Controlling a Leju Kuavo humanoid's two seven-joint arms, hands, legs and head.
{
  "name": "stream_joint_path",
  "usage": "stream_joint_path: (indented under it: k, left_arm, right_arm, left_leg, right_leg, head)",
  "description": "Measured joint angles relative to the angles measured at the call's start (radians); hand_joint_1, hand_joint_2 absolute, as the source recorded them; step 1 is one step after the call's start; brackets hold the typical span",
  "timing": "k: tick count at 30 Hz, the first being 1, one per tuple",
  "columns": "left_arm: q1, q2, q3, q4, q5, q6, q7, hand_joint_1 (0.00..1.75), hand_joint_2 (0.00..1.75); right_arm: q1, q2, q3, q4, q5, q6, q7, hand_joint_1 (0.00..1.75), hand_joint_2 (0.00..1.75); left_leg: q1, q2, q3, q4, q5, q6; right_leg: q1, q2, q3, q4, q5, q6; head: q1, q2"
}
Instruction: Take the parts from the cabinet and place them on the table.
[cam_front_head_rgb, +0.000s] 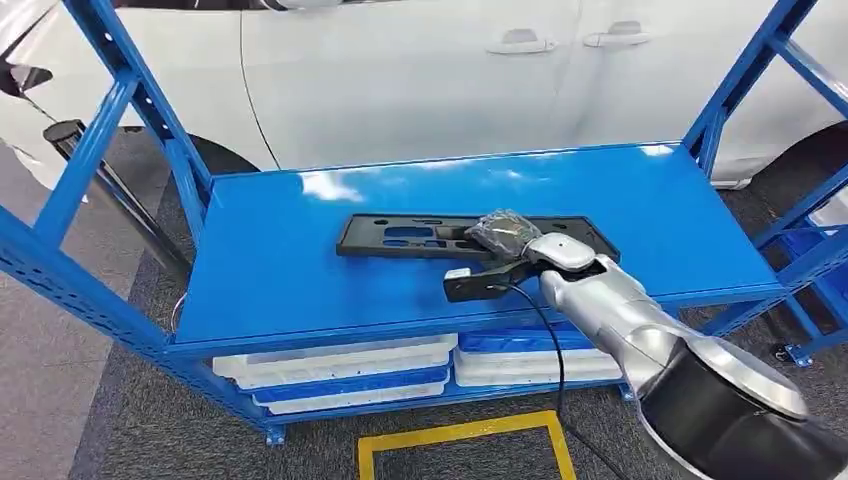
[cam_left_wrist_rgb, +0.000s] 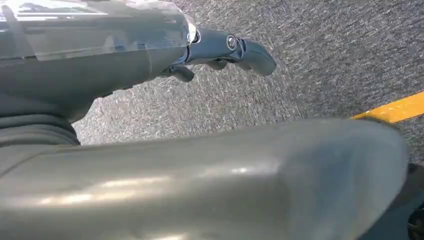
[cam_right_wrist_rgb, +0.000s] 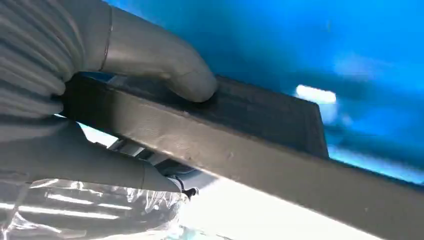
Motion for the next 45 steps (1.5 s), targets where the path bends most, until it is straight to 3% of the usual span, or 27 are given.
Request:
stream_joint_path:
  k: [3,7,14,19,22,25,31,40,45]
  left_arm:
    - [0.001,0.000,0.000,0.000,0.001,0.000,-0.001,0.00,0.00]
    - [0.002,0.000,-0.002,0.000,0.009,0.002,-0.005,0.00,0.00]
    - [0.003,0.000,-0.002,0.000,0.030,0.013,-0.023,0.00,0.00]
    - [0.002,0.000,-0.002,0.000,0.035,0.015,-0.029,0.00,0.00]
    - [-0.002,0.000,-0.002,0.000,0.039,0.015,-0.029,0.00,0.00]
    - [-0.006,0.000,-0.002,0.000,0.045,0.016,-0.026,0.00,0.00]
    - [-0.006,0.000,-0.002,0.000,0.066,0.036,-0.023,0.00,0.00]
    - [-0.005,0.000,0.002,0.000,0.092,0.068,-0.027,0.00,0.00]
    - [-0.008,0.001,0.002,0.000,0.104,0.084,-0.038,0.00,0.00]
  right_arm:
    - [-0.030,-0.038,-0.030,-0.091,-0.035,0.024,-0.006,1.75,1.75]
    - [-0.110,-0.107,-0.066,-0.261,-0.082,0.134,0.026,1.75,1.75]
    - [-0.259,-0.177,-0.074,-0.482,-0.145,0.235,0.063,1.75,1.75]
    - [-0.348,-0.203,-0.082,-0.595,-0.275,0.304,0.108,1.75,1.75]
    - [-0.371,-0.224,-0.118,-0.664,-0.481,0.328,0.118,1.75,1.75]
    - [-0.365,-0.256,-0.173,-0.741,-0.725,0.337,0.103,1.75,1.75]
    - [-0.321,-0.287,-0.287,-0.866,-1.005,0.327,0.056,1.75,1.75]
    - [-0.202,-0.281,-0.483,-1.085,-1.267,0.355,0.055,1.75,1.75]
    - [-0.019,-0.263,-0.628,-1.236,-1.353,0.390,0.018,1.75,1.75]
  left_leg:
    - [0.000,0.000,-0.002,0.000,0.001,0.000]
    - [-0.001,0.000,-0.002,0.000,0.001,0.000]
    - [-0.001,0.000,-0.005,0.000,0.001,0.000]
    - [0.000,0.000,-0.007,0.000,0.000,0.000]
    - [0.000,0.000,-0.007,0.000,0.000,0.000]
    - [0.000,-0.001,-0.008,0.001,0.000,0.000]
    - [-0.001,0.001,-0.008,0.000,0.000,0.001]
    - [0.000,-0.001,-0.008,0.000,0.000,0.001]
    - [0.000,-0.001,-0.007,0.000,-0.001,0.001]
  right_leg:
    - [0.000,0.000,-0.002,0.000,0.001,0.000]
    - [-0.001,0.000,-0.003,0.000,0.001,0.000]
    - [-0.001,0.001,-0.006,0.000,0.001,0.000]
    - [-0.001,0.001,-0.009,0.000,0.000,0.000]
    - [-0.001,0.000,-0.009,0.000,0.000,0.000]
    - [-0.001,-0.001,-0.009,0.000,0.000,0.001]
    - [-0.001,0.001,-0.009,-0.001,0.000,0.001]
    - [0.000,0.000,-0.008,-0.001,0.000,0.001]
    - [0.000,-0.001,-0.007,-0.001,-0.001,0.001]
  head:
    - [0.000,0.000]
    - [0.000,0.000]
    - [0.000,0.000]
    - [0.000,0.000]
    - [0.000,0.000]
    - [0.000,0.000]
    - [0.000,0.000]
    - [0.000,0.000]
    - [0.000,0.000]
